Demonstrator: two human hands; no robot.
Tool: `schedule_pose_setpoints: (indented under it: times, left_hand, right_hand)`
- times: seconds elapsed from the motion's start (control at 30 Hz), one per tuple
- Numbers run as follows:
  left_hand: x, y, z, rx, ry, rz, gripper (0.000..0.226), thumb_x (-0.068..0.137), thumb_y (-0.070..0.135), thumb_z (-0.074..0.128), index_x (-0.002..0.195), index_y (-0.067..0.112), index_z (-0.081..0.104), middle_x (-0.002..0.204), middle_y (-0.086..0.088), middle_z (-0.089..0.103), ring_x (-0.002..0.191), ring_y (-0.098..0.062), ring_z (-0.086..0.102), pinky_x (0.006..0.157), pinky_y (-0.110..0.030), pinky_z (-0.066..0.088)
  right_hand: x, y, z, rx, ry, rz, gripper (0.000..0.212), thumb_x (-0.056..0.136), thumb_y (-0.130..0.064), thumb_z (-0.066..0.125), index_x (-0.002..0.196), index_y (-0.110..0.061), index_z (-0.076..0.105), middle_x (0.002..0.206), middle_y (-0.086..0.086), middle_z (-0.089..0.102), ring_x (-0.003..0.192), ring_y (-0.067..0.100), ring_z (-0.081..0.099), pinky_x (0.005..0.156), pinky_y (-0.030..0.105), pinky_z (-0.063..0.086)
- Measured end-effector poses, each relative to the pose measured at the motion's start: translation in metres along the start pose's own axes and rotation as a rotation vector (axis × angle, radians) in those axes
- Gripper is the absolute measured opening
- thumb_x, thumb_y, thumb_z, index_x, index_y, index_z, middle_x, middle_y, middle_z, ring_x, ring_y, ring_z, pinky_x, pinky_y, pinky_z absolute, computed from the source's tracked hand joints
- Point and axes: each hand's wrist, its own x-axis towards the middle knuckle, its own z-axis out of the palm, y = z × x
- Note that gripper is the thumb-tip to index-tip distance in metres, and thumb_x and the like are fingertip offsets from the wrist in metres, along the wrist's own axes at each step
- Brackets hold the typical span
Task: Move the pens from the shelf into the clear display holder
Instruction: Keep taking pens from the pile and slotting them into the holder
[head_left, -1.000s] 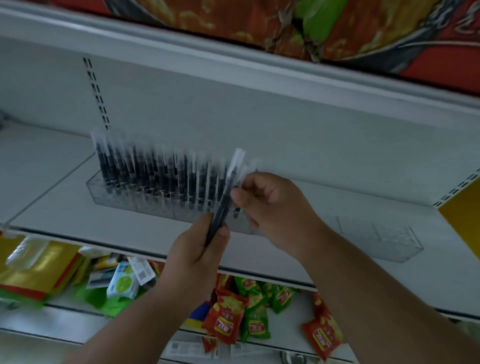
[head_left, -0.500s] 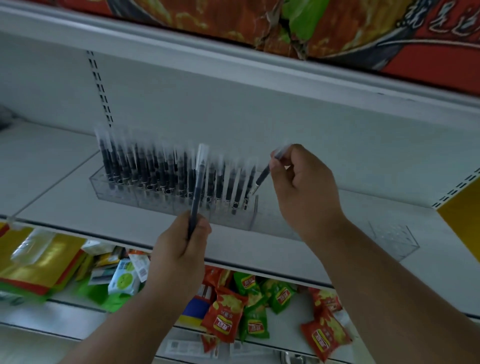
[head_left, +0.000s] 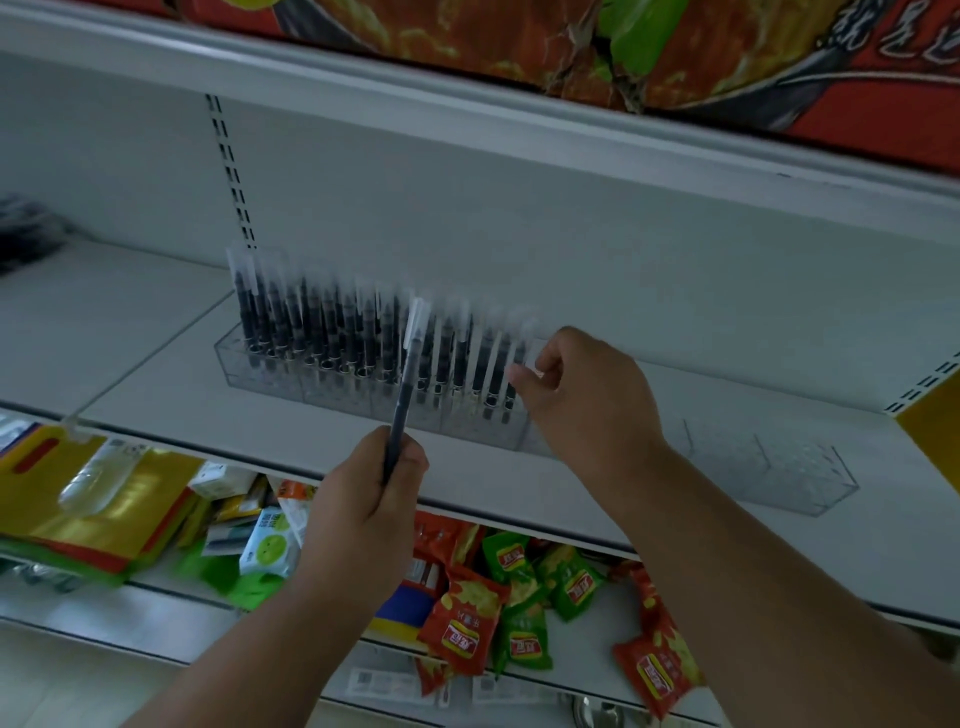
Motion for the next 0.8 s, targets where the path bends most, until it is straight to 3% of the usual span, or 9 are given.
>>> schedule_pose_setpoints:
  times: [0.07, 0.17, 0.27, 0.37, 0.43, 0.63, 0.73, 0.8]
  left_hand:
    - [0.002, 0.000, -0.003, 0.028, -0.010, 0.010, 0.024, 0.099, 0.036, 0.045, 0.079, 0.024, 0.053, 0.055, 0.000, 0.046, 0.046, -0.016, 0.040, 0.046, -0.050, 0.035]
    - [0.005, 0.001, -0.011, 0.108, -0.075, 0.070, 0.024, 0.099, 0.029, 0.045, 0.079, 0.018, 0.052, 0.060, -0.007, 0.048, 0.046, -0.018, 0.040, 0.048, -0.045, 0.034]
    - [0.008, 0.001, -0.023, 0.199, -0.190, 0.164, 0.028, 0.099, 0.037, 0.043, 0.079, 0.018, 0.050, 0.065, -0.005, 0.053, 0.047, -0.020, 0.045, 0.048, -0.042, 0.036]
    - [0.015, -0.005, -0.044, 0.250, -0.209, 0.198, 0.034, 0.091, 0.052, 0.035, 0.079, 0.023, 0.048, 0.065, -0.001, 0.054, 0.050, -0.017, 0.048, 0.049, -0.046, 0.041]
    - [0.024, -0.011, -0.060, 0.300, -0.188, 0.203, 0.033, 0.091, 0.053, 0.035, 0.079, 0.025, 0.047, 0.061, 0.002, 0.052, 0.053, -0.015, 0.050, 0.049, -0.043, 0.042]
    - [0.069, -0.031, -0.124, 0.479, -0.111, 0.272, 0.018, 0.097, 0.038, 0.045, 0.082, 0.029, 0.050, 0.056, 0.005, 0.052, 0.055, -0.010, 0.052, 0.047, -0.028, 0.037]
    - [0.101, -0.051, -0.162, 0.543, -0.060, 0.349, 0.014, 0.095, 0.036, 0.048, 0.086, 0.028, 0.056, 0.071, 0.012, 0.055, 0.064, -0.006, 0.050, 0.055, -0.024, 0.037]
    - [0.120, -0.065, -0.181, 0.609, -0.048, 0.454, 0.022, 0.093, 0.038, 0.044, 0.093, 0.024, 0.061, 0.087, 0.010, 0.058, 0.081, -0.011, 0.052, 0.070, -0.027, 0.041]
  right_hand:
    - [-0.008, -0.007, -0.006, 0.129, 0.025, -0.020, 0.028, 0.091, -0.051, 0.060, 0.081, -0.025, 0.056, 0.072, -0.011, 0.058, 0.066, 0.004, 0.054, 0.060, 0.027, 0.047]
    - [-0.015, -0.030, -0.006, 0.429, -0.125, -0.029, 0.023, 0.089, -0.046, 0.065, 0.079, -0.025, 0.063, 0.070, -0.007, 0.062, 0.060, 0.005, 0.053, 0.058, 0.024, 0.047]
    - [-0.014, -0.057, 0.001, 0.689, -0.259, 0.024, 0.021, 0.091, -0.035, 0.066, 0.077, -0.020, 0.066, 0.067, 0.004, 0.065, 0.052, 0.009, 0.049, 0.054, 0.026, 0.047]
    - [-0.011, -0.078, 0.010, 0.811, -0.287, 0.049, 0.024, 0.094, -0.025, 0.064, 0.077, -0.008, 0.065, 0.048, -0.010, 0.054, 0.043, 0.004, 0.045, 0.046, 0.016, 0.041]
    - [-0.008, -0.090, 0.020, 0.855, -0.274, 0.036, 0.024, 0.095, -0.020, 0.063, 0.077, -0.003, 0.062, 0.045, -0.012, 0.053, 0.041, 0.005, 0.044, 0.045, 0.016, 0.039]
    - [0.009, -0.130, 0.045, 0.897, -0.042, 0.065, 0.023, 0.095, -0.020, 0.063, 0.074, -0.011, 0.060, 0.051, 0.006, 0.054, 0.046, 0.017, 0.050, 0.050, 0.031, 0.043]
    - [0.014, -0.156, 0.061, 0.752, 0.037, 0.037, 0.022, 0.094, -0.023, 0.063, 0.076, -0.013, 0.058, 0.055, 0.006, 0.056, 0.048, 0.011, 0.053, 0.052, 0.028, 0.046]
    - [0.017, -0.176, 0.071, 0.620, 0.091, -0.019, 0.023, 0.094, -0.025, 0.063, 0.073, -0.019, 0.054, 0.056, 0.001, 0.053, 0.050, 0.006, 0.049, 0.051, 0.019, 0.042]
